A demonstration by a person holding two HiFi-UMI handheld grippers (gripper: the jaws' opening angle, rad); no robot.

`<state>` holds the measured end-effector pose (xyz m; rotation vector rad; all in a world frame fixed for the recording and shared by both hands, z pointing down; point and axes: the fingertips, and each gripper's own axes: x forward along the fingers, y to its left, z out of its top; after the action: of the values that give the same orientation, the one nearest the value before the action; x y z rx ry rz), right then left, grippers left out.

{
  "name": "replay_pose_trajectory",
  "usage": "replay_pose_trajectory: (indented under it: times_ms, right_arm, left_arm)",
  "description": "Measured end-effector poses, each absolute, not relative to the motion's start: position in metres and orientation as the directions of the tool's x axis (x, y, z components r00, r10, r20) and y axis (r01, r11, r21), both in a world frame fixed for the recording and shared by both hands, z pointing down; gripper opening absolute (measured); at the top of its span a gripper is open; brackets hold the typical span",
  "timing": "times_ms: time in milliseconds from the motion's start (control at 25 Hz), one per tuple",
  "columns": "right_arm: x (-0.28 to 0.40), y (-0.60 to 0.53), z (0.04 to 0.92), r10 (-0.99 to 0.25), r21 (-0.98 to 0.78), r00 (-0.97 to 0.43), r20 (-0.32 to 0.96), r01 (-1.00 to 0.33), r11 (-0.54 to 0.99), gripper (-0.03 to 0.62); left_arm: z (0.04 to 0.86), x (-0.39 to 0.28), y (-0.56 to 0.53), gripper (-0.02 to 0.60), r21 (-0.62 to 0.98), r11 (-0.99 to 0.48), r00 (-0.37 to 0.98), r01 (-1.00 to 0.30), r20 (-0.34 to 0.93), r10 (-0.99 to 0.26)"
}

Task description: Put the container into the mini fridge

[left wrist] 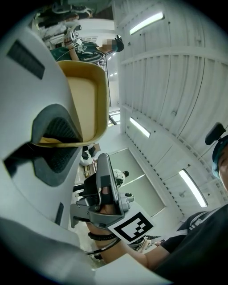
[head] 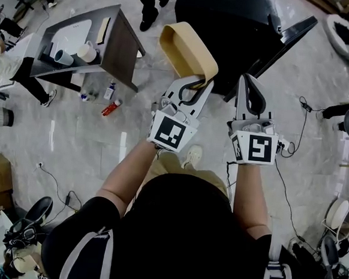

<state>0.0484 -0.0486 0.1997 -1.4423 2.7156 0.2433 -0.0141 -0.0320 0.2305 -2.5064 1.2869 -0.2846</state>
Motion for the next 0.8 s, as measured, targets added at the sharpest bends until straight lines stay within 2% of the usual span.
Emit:
replay_pose_trajectory:
  times_ms: [400,800]
  right_arm:
    - [0.062,-0.067,0.210,-0.834,0.068,-0.539,-0.118,-0.843,0.534,0.037]
    - [0.066,-0.141,0.256,-0.876,0.002,-0.479,-0.055,-0.878,0.480,0.037]
  left_arm:
    - [0.242,-0.001,-0.041,0.025,-0.332,-0.580,0.595,-0.744,0.067,-0.801]
    - [0.293,0.003,-0.110,0.025,-0.318,-0.662,0.649,-0.679,0.161,-0.743]
